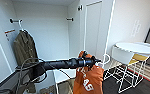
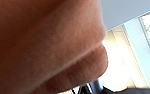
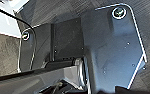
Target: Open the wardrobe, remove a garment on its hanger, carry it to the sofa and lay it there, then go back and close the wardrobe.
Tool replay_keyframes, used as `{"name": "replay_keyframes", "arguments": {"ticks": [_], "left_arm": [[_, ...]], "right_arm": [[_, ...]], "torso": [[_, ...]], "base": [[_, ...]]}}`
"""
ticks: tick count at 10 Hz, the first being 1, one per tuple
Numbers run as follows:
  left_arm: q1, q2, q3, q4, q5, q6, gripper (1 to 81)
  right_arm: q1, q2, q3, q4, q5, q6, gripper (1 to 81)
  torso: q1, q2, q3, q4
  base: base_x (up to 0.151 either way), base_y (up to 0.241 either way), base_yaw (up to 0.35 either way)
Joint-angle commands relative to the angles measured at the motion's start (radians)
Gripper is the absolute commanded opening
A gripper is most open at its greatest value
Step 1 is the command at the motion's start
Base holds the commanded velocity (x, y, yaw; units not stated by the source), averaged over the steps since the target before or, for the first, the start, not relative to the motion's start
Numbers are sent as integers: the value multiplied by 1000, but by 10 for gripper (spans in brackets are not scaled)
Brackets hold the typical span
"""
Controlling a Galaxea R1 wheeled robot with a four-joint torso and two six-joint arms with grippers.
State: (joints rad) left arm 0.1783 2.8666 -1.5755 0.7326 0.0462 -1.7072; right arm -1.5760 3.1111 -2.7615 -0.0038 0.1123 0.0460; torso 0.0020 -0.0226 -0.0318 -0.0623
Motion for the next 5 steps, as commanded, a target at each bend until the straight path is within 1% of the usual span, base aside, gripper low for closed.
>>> {"name": "replay_keyframes", "arguments": {"ticks": [1, 2, 3, 5], "left_arm": [[-223, 13, 22, 47, -52, 31, 10], [-223, 14, 20, 47, -52, 31, 10], [-225, 14, 21, 47, -52, 32, 10], [-231, 13, 22, 47, -52, 32, 10]], "right_arm": [[43, 8, 13, -2, -51, -5, 811], [44, 8, 11, -1, -51, -5, 811], [44, 8, 11, -1, -51, -5, 811], [46, 8, 11, -1, -51, -5, 811]], "torso": [[0, 0, -93, 0], [0, 0, -13, 0], [0, 0, -32, 0], [0, 0, -42, 0]], "base": [[0, 0, -244], [0, 0, -245], [0, 0, -244], [0, 0, -244]]}}
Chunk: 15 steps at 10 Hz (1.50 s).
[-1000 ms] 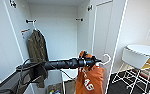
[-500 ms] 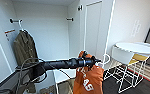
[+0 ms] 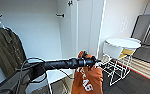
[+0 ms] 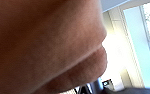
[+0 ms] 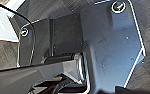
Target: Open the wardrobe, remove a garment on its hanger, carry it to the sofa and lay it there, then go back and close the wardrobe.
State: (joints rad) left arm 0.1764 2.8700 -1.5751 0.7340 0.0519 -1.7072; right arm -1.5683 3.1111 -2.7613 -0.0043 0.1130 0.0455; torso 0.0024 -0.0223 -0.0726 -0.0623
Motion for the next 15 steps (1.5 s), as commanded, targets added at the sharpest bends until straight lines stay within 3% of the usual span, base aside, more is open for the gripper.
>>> {"name": "replay_keyframes", "arguments": {"ticks": [1, 15], "left_arm": [[-229, 13, 21, 45, -58, 34, 10], [-229, 17, 40, 65, -58, 34, 10]], "right_arm": [[38, 8, 11, 0, -52, -4, 811], [38, 8, 13, 0, -52, -4, 811]], "torso": [[0, 0, 0, 0], [0, 0, 0, 0]], "base": [[0, 0, -245], [0, 0, -245]]}}
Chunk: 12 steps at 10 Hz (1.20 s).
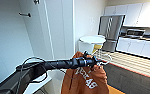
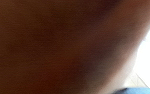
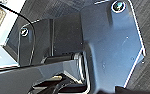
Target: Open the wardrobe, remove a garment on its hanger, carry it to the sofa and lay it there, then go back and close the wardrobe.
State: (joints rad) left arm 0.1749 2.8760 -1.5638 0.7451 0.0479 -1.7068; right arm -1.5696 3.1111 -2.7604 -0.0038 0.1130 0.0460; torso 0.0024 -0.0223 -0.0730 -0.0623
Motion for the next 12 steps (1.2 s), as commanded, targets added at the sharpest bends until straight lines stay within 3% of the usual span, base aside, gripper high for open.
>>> {"name": "replay_keyframes", "arguments": {"ticks": [1, 12], "left_arm": [[-228, 13, 28, 54, -56, 33, 10], [-229, 16, 45, 63, -56, 35, 10]], "right_arm": [[41, 8, 12, -1, -52, -5, 811], [42, 8, 12, -2, -52, -5, 811]], "torso": [[0, 0, 0, 0], [0, 0, 0, 0]], "base": [[0, 0, -246], [0, 0, -246]]}}
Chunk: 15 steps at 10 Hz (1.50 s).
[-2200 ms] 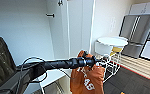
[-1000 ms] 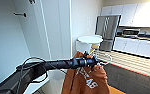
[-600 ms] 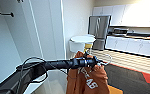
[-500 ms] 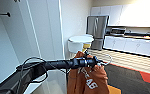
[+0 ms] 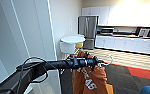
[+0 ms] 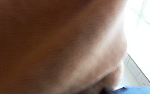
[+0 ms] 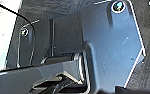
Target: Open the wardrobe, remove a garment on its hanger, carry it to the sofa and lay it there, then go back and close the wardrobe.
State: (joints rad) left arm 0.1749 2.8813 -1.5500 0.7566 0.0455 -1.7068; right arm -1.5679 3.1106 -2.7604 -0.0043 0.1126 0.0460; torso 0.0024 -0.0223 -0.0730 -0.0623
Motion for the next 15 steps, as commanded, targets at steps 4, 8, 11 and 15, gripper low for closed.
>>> {"name": "replay_keyframes", "arguments": {"ticks": [4, 8, 11, 15], "left_arm": [[-229, 10, 33, 52, -53, 35, 10], [-229, 10, 37, 52, -53, 35, 10], [-229, 7, 44, 59, -53, 35, 10], [-229, -2, 56, 66, -52, 35, 10]], "right_arm": [[42, 10, 12, -2, -51, -5, 811], [41, 9, 12, -2, -51, -5, 811], [42, 10, 12, -2, -51, -5, 811], [42, 10, 12, 0, -51, -5, 811]], "torso": [[0, 0, 0, 0], [0, 0, 0, 0], [0, 0, 0, 0], [0, 0, 0, 0]], "base": [[0, 0, -246], [0, 0, -246], [0, 0, -247], [0, 0, -248]]}}
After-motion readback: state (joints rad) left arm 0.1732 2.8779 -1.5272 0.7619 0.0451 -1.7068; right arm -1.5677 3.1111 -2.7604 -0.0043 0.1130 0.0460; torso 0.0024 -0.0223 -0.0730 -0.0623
